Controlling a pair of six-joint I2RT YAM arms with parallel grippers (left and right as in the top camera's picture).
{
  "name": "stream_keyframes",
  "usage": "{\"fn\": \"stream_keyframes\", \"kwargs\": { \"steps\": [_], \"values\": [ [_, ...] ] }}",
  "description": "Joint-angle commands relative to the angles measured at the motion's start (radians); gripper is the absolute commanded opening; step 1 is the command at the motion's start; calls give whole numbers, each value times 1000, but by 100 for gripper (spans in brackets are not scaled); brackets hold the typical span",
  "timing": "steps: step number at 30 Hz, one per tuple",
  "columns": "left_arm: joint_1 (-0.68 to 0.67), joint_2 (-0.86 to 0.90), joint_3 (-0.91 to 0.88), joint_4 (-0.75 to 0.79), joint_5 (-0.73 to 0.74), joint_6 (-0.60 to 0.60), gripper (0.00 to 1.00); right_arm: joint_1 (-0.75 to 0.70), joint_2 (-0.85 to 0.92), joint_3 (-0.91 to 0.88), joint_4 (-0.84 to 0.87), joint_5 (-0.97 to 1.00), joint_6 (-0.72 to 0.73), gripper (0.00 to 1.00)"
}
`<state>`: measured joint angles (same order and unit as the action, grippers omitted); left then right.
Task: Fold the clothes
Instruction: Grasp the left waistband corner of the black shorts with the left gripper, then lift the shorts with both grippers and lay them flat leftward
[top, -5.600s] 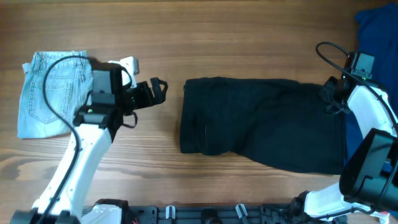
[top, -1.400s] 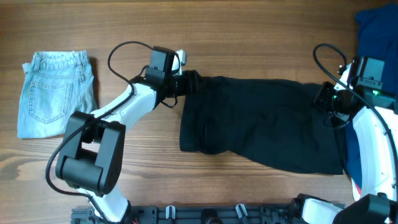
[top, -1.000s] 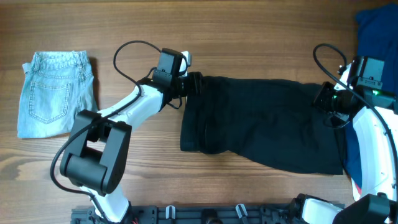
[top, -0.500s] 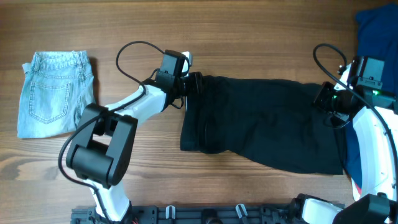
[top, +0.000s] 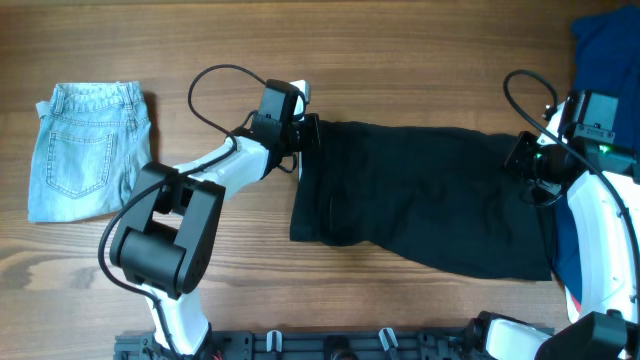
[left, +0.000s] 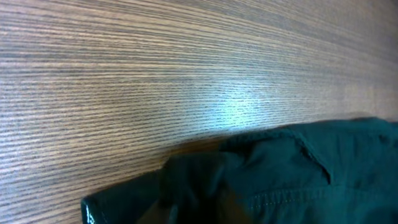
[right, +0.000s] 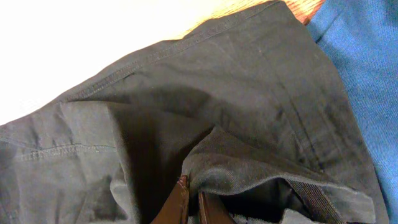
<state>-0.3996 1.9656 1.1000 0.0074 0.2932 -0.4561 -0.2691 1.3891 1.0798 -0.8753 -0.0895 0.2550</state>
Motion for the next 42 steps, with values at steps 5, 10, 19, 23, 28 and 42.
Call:
{"fn": "stream_keyframes", "kwargs": {
  "steps": [5,10,19,23,28,42],
  "values": [
    [-3,-1,11,8,5,6,4,3,-12,-7,0,-13,-20,4],
    [7,-124,11,-29,5,6,4,3,-14,-5,-1,-17,-21,4],
    [204,-621,11,-161,24,6,4,3,-55,263,-183,-47,-56,4],
    [291,-807,11,-229,77,6,4,3,-72,416,-294,-97,-77,4],
    [347,-995,11,-370,76,55,4,3,-140,549,-359,-179,-72,4],
    [391,-1062,11,-531,35,60,4,3,-173,593,-352,-208,-82,4]
  ]
}}
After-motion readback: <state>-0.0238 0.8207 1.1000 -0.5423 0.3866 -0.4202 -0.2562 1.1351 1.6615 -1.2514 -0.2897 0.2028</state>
